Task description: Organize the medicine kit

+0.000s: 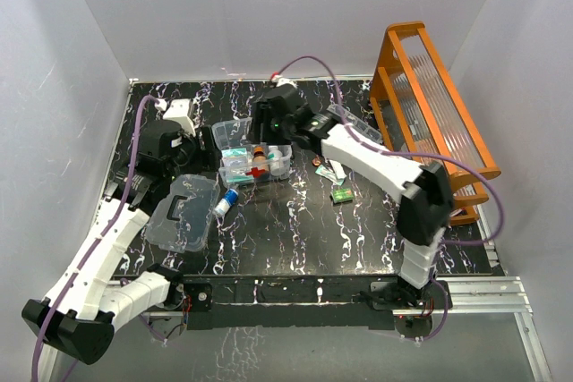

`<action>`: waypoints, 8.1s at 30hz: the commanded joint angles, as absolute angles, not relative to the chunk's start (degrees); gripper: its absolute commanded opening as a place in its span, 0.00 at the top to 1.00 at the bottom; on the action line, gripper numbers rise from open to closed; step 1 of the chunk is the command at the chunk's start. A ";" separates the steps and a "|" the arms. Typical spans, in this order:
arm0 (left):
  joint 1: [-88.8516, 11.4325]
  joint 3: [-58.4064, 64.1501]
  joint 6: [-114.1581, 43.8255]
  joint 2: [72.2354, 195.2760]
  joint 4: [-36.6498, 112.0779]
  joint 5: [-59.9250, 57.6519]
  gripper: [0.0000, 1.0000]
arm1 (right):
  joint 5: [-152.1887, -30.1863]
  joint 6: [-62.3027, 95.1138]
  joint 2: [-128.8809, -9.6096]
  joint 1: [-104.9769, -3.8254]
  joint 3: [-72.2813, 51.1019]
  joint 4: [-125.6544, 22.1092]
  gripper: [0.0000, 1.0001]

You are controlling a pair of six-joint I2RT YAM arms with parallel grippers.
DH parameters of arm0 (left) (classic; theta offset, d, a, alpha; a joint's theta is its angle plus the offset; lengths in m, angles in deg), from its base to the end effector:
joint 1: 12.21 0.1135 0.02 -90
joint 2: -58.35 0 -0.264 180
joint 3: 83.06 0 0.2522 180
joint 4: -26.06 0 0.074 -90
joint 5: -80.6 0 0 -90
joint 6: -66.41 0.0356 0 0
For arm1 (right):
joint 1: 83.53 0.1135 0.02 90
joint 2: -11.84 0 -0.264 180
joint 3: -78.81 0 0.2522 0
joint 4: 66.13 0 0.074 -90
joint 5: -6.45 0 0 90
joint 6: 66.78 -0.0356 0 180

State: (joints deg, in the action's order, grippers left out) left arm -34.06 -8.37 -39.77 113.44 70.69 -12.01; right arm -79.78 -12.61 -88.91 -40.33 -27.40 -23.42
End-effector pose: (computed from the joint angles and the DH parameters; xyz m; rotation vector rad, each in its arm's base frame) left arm 0.1916 -0.0751 0.3682 0.0709 2.0262 -0.3769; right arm 0.2986 0.2772 0.3306 -0.1107 2.3045 0.6693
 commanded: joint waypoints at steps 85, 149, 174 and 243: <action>-48.27 -29.90 -47.61 136.16 57.25 -31.86 0.68 | -75.59 -17.54 -63.50 -47.69 3.70 -32.11 0.43; -39.63 18.49 2.75 164.39 57.46 -9.71 1.00 | -70.90 -18.38 -54.28 -49.25 7.47 -28.98 0.43; -39.62 19.67 1.36 176.83 49.04 -8.36 1.00 | -70.91 -18.77 -53.06 -49.42 7.58 -27.57 0.43; -35.93 -21.20 -39.41 107.73 60.61 -18.04 0.29 | -67.98 3.09 -94.69 -58.49 -5.53 -29.41 0.79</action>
